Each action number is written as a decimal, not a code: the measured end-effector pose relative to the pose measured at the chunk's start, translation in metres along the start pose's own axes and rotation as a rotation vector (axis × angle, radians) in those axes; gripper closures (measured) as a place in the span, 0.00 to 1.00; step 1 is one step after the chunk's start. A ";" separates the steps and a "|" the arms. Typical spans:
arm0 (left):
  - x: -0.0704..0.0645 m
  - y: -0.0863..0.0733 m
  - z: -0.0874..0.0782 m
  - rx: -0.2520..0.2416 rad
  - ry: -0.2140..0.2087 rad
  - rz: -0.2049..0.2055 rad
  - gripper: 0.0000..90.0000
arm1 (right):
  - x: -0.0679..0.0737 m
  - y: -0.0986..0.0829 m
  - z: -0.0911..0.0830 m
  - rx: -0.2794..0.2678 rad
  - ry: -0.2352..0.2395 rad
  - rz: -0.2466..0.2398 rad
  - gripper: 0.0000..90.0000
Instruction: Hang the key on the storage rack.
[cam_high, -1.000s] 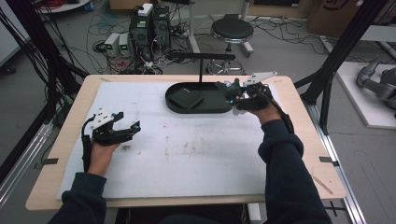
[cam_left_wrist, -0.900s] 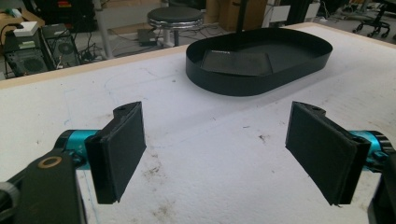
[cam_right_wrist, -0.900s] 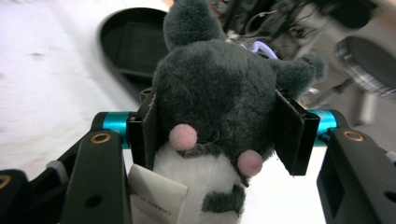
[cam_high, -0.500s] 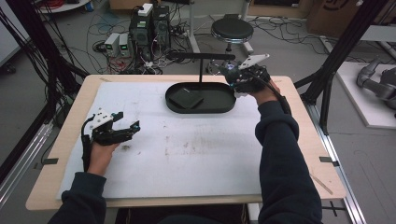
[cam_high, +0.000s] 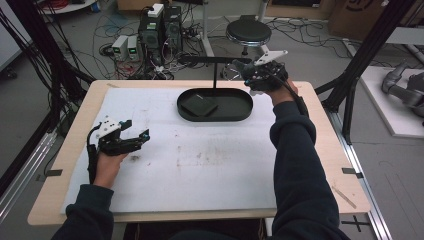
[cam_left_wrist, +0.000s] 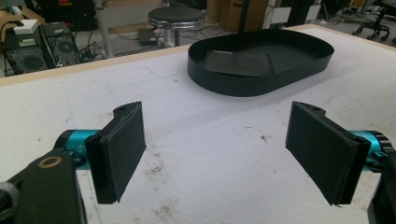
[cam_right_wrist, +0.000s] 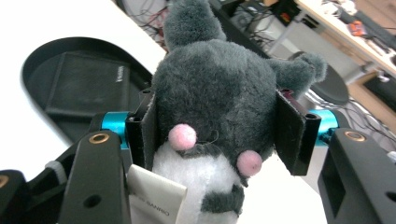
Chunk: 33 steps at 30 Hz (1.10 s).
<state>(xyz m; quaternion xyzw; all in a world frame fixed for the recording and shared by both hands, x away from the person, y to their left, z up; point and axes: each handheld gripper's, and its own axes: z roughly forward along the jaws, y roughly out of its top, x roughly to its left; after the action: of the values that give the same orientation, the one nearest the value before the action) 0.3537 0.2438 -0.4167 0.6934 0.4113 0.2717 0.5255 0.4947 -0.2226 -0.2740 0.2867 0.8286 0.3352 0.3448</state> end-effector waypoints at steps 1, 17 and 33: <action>0.000 0.000 0.000 -0.001 0.001 0.000 0.22 | -0.002 0.000 0.000 0.006 -0.014 0.001 0.46; 0.000 0.000 0.000 0.000 0.002 -0.001 0.22 | -0.006 -0.011 0.017 0.154 -0.151 0.072 0.46; 0.001 -0.001 -0.001 0.006 -0.001 -0.003 0.22 | 0.013 -0.024 0.064 0.244 -0.137 0.108 0.45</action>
<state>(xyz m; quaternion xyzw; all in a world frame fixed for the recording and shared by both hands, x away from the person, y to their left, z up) 0.3532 0.2455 -0.4171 0.6943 0.4131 0.2694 0.5242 0.5306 -0.2053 -0.3316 0.3929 0.8211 0.2298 0.3445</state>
